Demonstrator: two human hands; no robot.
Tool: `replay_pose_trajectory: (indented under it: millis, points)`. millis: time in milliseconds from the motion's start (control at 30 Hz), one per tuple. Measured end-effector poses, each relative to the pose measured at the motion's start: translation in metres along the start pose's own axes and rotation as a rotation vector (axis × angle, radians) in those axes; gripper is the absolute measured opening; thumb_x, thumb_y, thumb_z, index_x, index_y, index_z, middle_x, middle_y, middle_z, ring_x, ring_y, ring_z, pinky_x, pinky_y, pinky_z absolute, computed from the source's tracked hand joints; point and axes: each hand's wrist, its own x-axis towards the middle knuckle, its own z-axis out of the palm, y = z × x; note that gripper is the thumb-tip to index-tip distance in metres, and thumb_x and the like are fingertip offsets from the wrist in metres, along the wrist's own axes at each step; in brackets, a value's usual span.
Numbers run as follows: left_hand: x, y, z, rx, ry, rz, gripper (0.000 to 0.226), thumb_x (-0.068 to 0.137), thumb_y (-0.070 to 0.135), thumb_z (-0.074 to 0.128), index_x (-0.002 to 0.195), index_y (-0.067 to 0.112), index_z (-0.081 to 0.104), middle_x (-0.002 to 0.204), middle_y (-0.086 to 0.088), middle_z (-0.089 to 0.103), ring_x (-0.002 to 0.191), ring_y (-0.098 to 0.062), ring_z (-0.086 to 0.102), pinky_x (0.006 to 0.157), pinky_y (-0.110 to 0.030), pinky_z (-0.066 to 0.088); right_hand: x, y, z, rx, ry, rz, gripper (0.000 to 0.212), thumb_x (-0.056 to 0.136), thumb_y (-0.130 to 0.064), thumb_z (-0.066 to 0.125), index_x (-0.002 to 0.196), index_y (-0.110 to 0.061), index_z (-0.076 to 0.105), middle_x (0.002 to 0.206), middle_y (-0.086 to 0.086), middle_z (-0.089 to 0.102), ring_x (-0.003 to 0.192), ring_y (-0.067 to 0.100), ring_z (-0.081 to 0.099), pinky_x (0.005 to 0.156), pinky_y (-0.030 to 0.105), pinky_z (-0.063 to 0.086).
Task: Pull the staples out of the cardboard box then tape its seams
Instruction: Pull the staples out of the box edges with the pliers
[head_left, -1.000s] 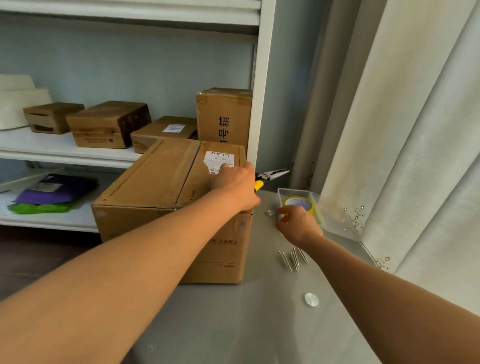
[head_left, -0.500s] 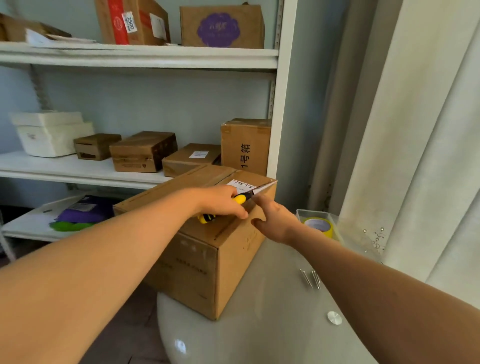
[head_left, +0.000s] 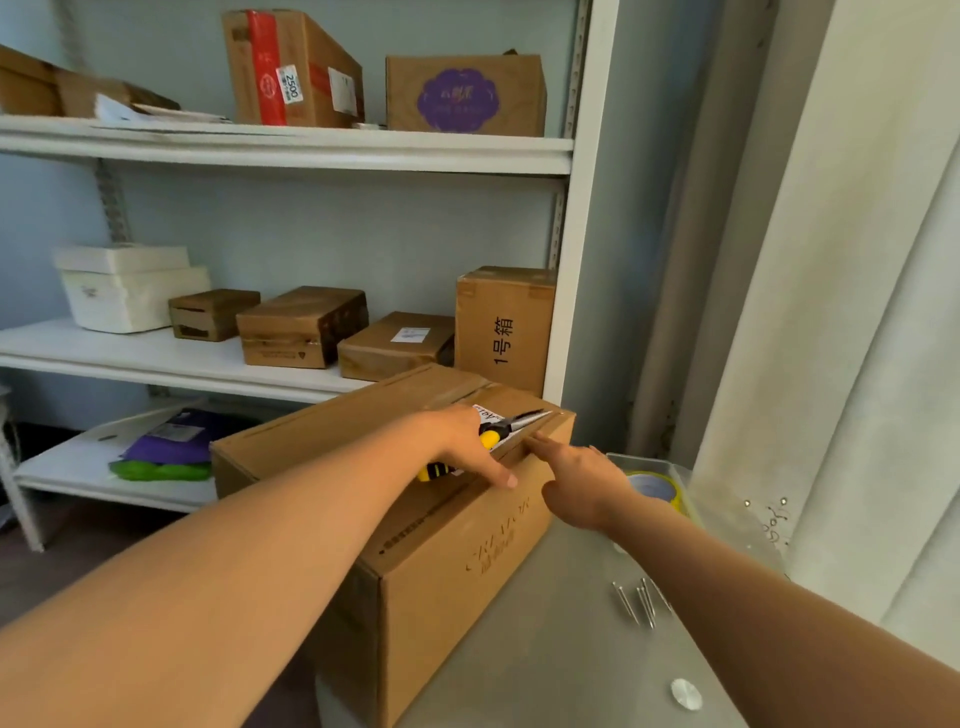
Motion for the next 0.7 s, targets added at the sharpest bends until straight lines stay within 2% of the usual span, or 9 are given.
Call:
replay_pose_trajectory:
  millis: [33,100,167,233,300,400,467,567,700]
  points:
    - [0.001,0.002,0.003,0.053,0.005,0.001,0.076,0.075,0.058,0.068,0.127,0.01,0.043,0.123,-0.005,0.05,0.106,-0.021,0.049,0.088,-0.031,0.042,-0.002,-0.001,0.003,-0.038,-0.021,-0.001,0.059,0.094,-0.007,0.041,0.148,-0.025,0.028,0.148,0.004,0.041,0.13,0.024,0.044,0.111,0.041,0.031]
    - [0.003,0.007,0.005,0.171,0.019,0.008,0.076,0.076,0.058,0.068,0.129,0.009,0.042,0.126,-0.005,0.049,0.114,-0.023,0.049,0.09,-0.032,0.039,0.0,-0.001,0.0,-0.102,0.044,-0.001,0.052,0.095,-0.009,0.04,0.144,-0.027,0.038,0.135,0.005,0.053,0.12,0.024,0.052,0.105,0.038,0.037]
    - [0.005,0.012,0.003,0.213,0.003,0.017,0.075,0.078,0.052,0.069,0.131,0.008,0.04,0.129,-0.005,0.048,0.116,-0.023,0.049,0.09,-0.032,0.039,0.008,0.004,-0.009,-0.134,0.147,0.024,0.044,0.093,-0.011,0.04,0.131,-0.028,0.055,0.116,0.003,0.062,0.105,0.023,0.058,0.088,0.032,0.047]
    - [0.007,0.01,-0.001,0.206,-0.055,0.01,0.079,0.078,0.047,0.072,0.136,0.007,0.036,0.134,-0.007,0.046,0.118,-0.024,0.049,0.095,-0.033,0.043,0.018,0.011,-0.015,-0.132,0.227,0.09,0.039,0.092,-0.012,0.043,0.121,-0.027,0.063,0.111,0.001,0.065,0.097,0.022,0.061,0.079,0.029,0.051]
    - [0.009,0.007,-0.005,0.23,-0.109,0.004,0.083,0.077,0.045,0.074,0.139,0.007,0.033,0.137,-0.007,0.044,0.119,-0.024,0.048,0.098,-0.034,0.043,0.028,0.024,-0.011,-0.057,0.221,0.182,0.043,0.09,-0.009,0.045,0.13,-0.022,0.056,0.124,0.004,0.06,0.109,0.024,0.058,0.084,0.032,0.051]
    - [0.008,0.0,-0.01,0.268,-0.145,0.019,0.086,0.076,0.046,0.073,0.141,0.008,0.031,0.14,-0.007,0.041,0.123,-0.024,0.045,0.101,-0.035,0.042,0.036,0.039,0.002,0.036,0.051,0.2,0.066,0.087,-0.005,0.049,0.148,-0.021,0.029,0.154,0.008,0.03,0.136,0.029,0.038,0.105,0.041,0.042]
    - [0.006,-0.005,-0.013,0.28,-0.148,0.038,0.086,0.077,0.046,0.073,0.142,0.009,0.03,0.141,-0.007,0.04,0.125,-0.024,0.044,0.103,-0.036,0.041,0.038,0.043,0.007,-0.014,0.031,0.152,0.055,0.089,-0.007,0.051,0.141,-0.02,0.039,0.142,0.008,0.044,0.124,0.028,0.049,0.099,0.039,0.047]
    - [0.008,-0.013,-0.015,0.273,-0.134,0.058,0.083,0.077,0.046,0.073,0.141,0.011,0.033,0.14,-0.005,0.041,0.122,-0.022,0.044,0.095,-0.031,0.039,0.039,0.045,0.008,-0.103,0.138,0.167,0.033,0.093,-0.021,0.057,0.127,-0.02,0.054,0.116,0.004,0.061,0.102,0.023,0.06,0.085,0.033,0.053]
    - [0.014,-0.016,-0.001,0.254,0.013,0.067,0.079,0.074,0.053,0.072,0.134,0.014,0.04,0.135,-0.004,0.047,0.118,-0.023,0.044,0.093,-0.03,0.038,0.033,0.043,0.005,-0.126,0.164,0.164,0.035,0.094,-0.032,0.058,0.127,-0.02,0.056,0.116,0.002,0.059,0.104,0.023,0.058,0.086,0.033,0.052]
